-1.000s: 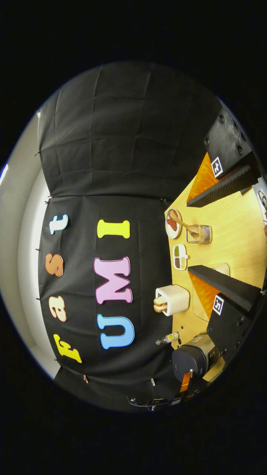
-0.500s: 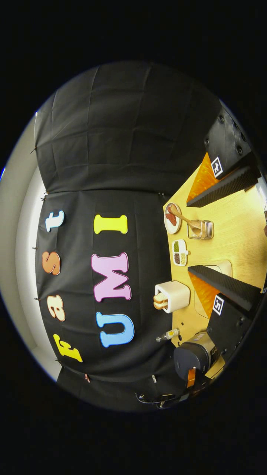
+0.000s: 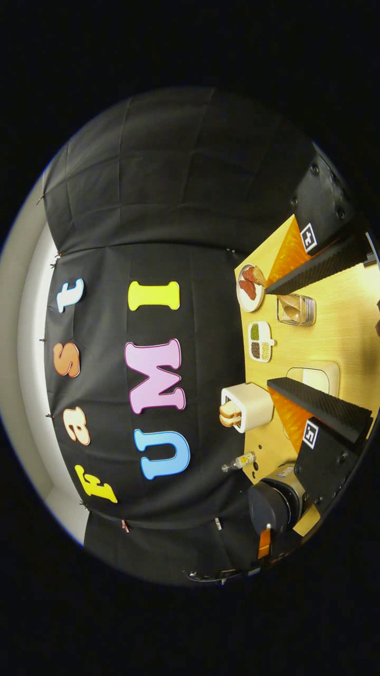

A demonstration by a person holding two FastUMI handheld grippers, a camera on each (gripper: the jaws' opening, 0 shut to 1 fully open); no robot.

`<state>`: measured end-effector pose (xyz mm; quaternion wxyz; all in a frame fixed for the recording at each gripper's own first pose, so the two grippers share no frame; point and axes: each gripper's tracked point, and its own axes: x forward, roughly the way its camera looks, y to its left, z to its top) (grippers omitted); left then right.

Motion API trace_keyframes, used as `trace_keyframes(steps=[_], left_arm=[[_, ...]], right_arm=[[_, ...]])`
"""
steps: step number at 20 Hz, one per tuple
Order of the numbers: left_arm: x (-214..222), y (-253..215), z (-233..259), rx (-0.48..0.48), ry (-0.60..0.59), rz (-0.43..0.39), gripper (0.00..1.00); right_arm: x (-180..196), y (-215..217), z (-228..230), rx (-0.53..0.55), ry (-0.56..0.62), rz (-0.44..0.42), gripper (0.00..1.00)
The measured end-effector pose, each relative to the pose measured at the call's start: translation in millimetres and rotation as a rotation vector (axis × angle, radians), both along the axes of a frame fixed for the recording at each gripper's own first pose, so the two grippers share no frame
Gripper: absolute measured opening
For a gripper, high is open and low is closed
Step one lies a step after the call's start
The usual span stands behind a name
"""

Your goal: Close the left gripper, press the button to open the rice cooker; take a wooden spoon from the chopstick holder with the right hand, scoop a spoonful of rice and pour it into the rice cooker, then put the wooden spoon back into the chopstick holder.

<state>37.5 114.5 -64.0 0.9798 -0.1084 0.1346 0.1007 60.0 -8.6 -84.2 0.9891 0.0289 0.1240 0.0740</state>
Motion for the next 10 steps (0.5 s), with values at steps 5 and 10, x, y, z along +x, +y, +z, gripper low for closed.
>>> trace_keyframes(steps=[5,10], left_arm=[[-29,6,60,0.166,-0.104,0.149,0.08],[-48,-18,58,0.122,-0.114,0.186,0.55]], right_arm=[[31,-10,-5,0.007,0.0,0.025,0.99],[61,-28,-26,0.042,0.051,0.01,0.98]])
